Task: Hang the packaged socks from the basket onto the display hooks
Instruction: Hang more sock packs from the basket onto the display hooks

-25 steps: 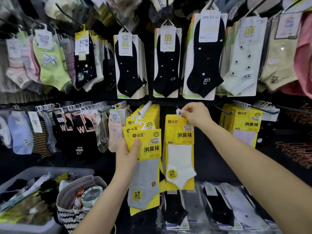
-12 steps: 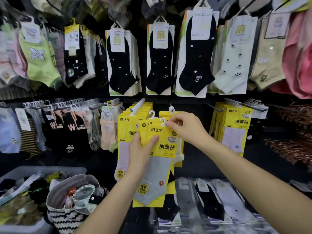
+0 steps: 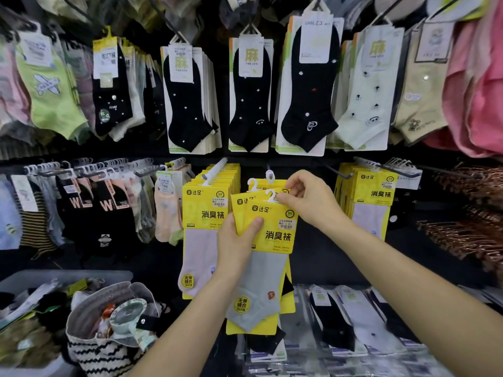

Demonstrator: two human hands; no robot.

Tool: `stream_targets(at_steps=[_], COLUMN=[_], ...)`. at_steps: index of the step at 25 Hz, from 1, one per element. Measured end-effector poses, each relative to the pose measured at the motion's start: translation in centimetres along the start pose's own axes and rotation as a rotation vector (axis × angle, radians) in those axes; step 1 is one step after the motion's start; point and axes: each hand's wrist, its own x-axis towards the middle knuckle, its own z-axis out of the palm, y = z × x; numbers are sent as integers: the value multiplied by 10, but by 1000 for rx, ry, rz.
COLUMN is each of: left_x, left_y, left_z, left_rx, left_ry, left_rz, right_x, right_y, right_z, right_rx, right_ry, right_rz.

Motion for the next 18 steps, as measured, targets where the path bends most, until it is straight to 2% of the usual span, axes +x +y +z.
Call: stream_targets(at_steps=[4,6,8,12,15,18], left_x=[2,1,1,0,0,3], left_y=[2,2,0,-2,-1,-3], left_z=[-1,-2,-4,-9,-12,-25], left_rx=[-58,-87,-105,-127,-70,-26], left_ry=[12,13,20,52,48,120], left_rz=[-24,-52,-69,-64,-58,-62], right_x=[-2,-3,-5,-13,-12,-2], right_y=[4,4,4,6,11,18], right_z=[0,-2,-3,1,2,-3], right_rx=[-57,-55,-25,76,88,41], right_ry=[-118,-98,-82,-181,-118,-55], right_rz=[61,67,77,67,86,117])
